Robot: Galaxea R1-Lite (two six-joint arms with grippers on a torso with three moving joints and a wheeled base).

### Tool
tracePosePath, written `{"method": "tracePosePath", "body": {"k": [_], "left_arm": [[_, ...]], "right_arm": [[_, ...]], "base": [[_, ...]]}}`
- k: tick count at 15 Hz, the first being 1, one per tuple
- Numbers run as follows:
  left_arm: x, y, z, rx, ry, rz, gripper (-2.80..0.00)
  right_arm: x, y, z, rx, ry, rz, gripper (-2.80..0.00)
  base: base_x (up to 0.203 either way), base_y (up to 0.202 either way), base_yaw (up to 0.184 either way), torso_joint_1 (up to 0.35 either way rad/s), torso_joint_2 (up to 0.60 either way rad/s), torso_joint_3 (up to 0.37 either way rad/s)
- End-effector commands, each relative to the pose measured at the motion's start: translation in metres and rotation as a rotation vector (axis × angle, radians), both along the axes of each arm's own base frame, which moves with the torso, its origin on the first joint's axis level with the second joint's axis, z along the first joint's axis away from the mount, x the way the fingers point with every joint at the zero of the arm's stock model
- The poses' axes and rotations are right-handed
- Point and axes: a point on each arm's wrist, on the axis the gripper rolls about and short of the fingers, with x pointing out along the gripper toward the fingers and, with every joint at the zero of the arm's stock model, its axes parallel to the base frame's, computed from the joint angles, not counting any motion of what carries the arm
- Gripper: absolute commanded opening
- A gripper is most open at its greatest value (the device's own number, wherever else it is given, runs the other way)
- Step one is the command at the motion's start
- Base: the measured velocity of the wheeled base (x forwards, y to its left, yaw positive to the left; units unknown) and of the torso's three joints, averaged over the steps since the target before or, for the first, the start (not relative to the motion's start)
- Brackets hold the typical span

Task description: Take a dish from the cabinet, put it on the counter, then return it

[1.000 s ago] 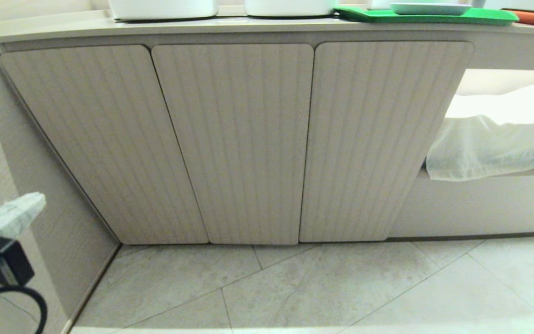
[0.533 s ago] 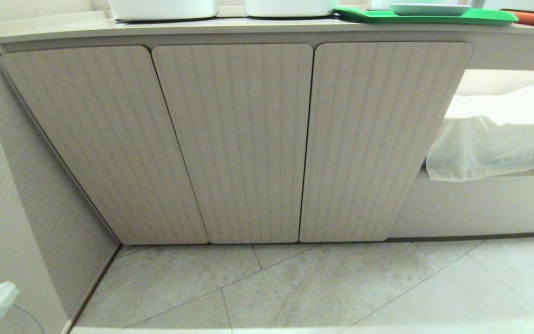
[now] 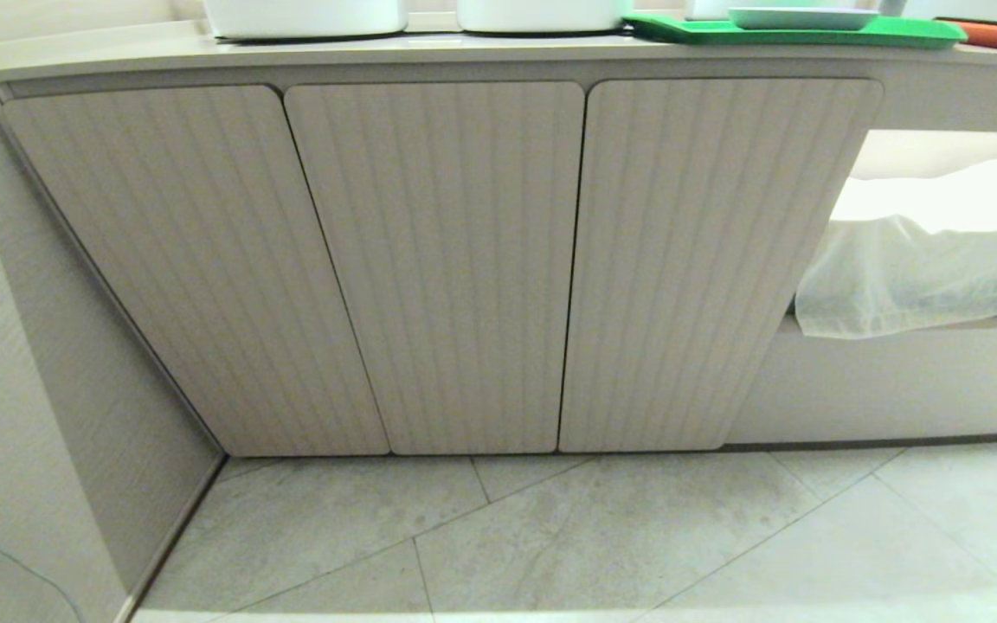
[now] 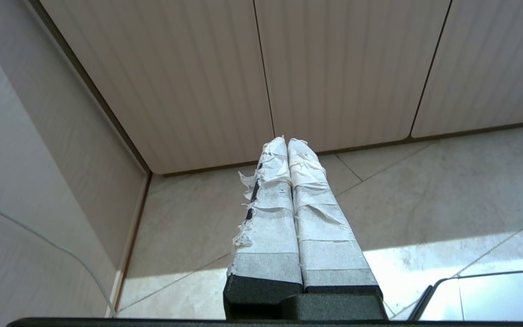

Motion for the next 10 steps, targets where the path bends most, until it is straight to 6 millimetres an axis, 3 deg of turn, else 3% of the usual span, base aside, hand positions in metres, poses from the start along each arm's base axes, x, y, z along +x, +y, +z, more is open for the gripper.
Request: {"method": "tracePosePath", "body": {"k": [1,10], "left_arm": [[-0.0026,-0.0001,-0.0013,0.0,-0.033,0.002,-2.8],[-0.0026,0.0001,-0.0015,-0.075,-0.028,0.008,-2.8]], "right_arm": [[0.0,0.0,0.0003,0.0,0.0,-0.001,-2.8],[0.0001,0.0,-0.0001,0.0,0.001,-0.001,-2.8]], "base": [[0.0,0.0,0.0,0.0,0.0,0.0],[0.0,0.0,0.0,0.0,0.0,0.0]]}}
